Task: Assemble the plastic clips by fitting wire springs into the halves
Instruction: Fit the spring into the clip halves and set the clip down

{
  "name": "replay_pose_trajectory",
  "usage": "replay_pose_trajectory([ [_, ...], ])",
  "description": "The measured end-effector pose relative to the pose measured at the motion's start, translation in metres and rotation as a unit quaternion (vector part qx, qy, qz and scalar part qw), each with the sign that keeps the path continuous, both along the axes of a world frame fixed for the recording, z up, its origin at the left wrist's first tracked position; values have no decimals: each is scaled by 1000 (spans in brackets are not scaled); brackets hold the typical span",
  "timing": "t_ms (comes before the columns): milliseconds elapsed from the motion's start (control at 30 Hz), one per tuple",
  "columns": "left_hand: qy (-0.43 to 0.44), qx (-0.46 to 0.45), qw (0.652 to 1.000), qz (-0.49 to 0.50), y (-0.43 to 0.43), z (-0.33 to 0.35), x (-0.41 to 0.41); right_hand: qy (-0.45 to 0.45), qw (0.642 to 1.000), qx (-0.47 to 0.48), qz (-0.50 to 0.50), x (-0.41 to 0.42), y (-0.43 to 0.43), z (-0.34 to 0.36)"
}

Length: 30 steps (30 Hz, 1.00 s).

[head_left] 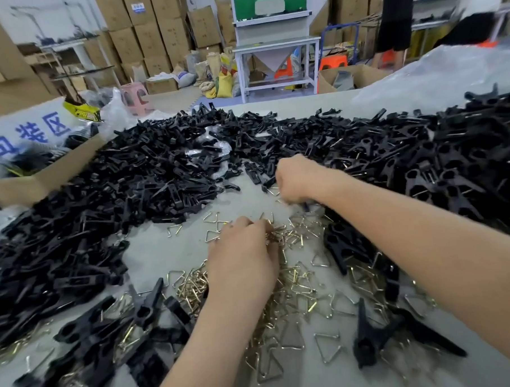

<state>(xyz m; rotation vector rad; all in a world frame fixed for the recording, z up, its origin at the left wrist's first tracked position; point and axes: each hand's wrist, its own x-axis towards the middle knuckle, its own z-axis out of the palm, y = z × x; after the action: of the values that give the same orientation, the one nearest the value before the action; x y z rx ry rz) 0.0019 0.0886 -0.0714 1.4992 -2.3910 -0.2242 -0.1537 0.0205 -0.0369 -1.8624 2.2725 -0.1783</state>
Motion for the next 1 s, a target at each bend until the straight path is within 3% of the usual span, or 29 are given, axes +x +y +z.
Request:
replay_pose_trajectory([
  [67,6,0,1000,3,1,0,-1,32,999,22,-22,-5,-3,9],
  [133,8,1,1000,5,1,1,-1,76,997,-17,-15,-11,-7,15],
  [233,6,2,1000,5,2,2,-1,49,992,-107,47,-12,-19,9],
  [333,8,3,1000,8,3,4,-1,67,988,-61,126,-4,-25,-8],
  [433,8,0,1000,7,2,3,-2,87,983,-82,139,-6,-31,-19],
  [533,9,-2,1000,9,2,2,-3,52,984,-97,142,-10,-29,-17],
  [633,13,2,1000,15,1,2,-2,-79,981,-131,117,-14,-18,-11],
  [767,73,6,997,29,0,1,-3,-277,939,-191,66,-19,10,5],
  [833,157,-5,987,23,1,2,-5,-384,902,-196,34,-20,29,13],
  [933,313,4,949,-41,10,10,-11,-588,800,-115,29,-20,68,20],
  [1000,391,59,913,-103,19,14,-18,-619,781,-63,53,-22,100,15],
])
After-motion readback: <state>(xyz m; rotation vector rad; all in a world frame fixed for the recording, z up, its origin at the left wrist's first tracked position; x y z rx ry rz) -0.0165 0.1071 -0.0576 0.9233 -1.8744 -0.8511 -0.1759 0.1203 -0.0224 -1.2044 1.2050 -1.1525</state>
